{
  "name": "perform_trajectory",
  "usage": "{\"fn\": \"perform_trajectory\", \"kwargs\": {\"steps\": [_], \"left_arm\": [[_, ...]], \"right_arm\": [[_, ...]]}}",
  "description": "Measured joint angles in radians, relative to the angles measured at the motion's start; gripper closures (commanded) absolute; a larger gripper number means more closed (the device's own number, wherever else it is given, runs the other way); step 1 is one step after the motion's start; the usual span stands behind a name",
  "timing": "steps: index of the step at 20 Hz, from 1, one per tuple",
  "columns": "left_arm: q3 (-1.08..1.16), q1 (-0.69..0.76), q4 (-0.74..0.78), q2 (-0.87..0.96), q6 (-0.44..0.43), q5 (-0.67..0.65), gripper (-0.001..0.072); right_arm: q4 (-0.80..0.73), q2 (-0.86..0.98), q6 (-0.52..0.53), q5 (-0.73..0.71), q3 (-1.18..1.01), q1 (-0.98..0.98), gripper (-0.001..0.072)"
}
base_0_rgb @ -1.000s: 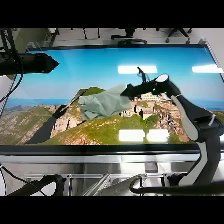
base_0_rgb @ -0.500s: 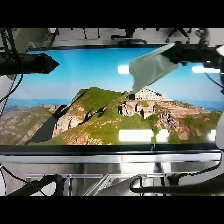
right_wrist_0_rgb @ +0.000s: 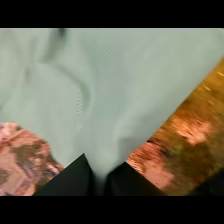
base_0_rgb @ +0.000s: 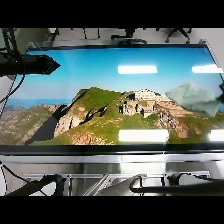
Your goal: Fold the shirts.
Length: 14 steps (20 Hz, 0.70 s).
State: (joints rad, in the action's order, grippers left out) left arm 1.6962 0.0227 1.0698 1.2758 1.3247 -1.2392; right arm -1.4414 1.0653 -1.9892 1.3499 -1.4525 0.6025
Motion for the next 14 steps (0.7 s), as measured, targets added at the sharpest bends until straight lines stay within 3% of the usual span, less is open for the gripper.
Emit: {"fn": "perform_trajectory", "kwargs": {"steps": [4,8,9,10,14], "left_arm": [[0.000,0.000,0.000,0.036,0.000,-0.027,0.0694],[0.000,0.000,-0.001,0.068,0.000,-0.039,0.0695],[0.000,0.000,-0.001,0.072,0.000,-0.040,0.0694],[0.000,0.000,-0.002,0.075,0.000,-0.039,0.0694],[0.000,0.000,-0.001,0.080,0.000,-0.023,0.0694]], "right_arm": [[-0.130,-0.173,-0.139,-0.063,0.375,0.077,0.0692],[-0.159,-0.247,-0.195,-0.137,0.617,0.113,0.0655],[-0.159,-0.253,-0.195,-0.146,0.650,0.117,0.0401],[-0.158,-0.258,-0.186,-0.149,0.672,0.119,0.0046],[-0.156,-0.277,-0.049,-0.101,0.657,0.126,0.0019]]}}
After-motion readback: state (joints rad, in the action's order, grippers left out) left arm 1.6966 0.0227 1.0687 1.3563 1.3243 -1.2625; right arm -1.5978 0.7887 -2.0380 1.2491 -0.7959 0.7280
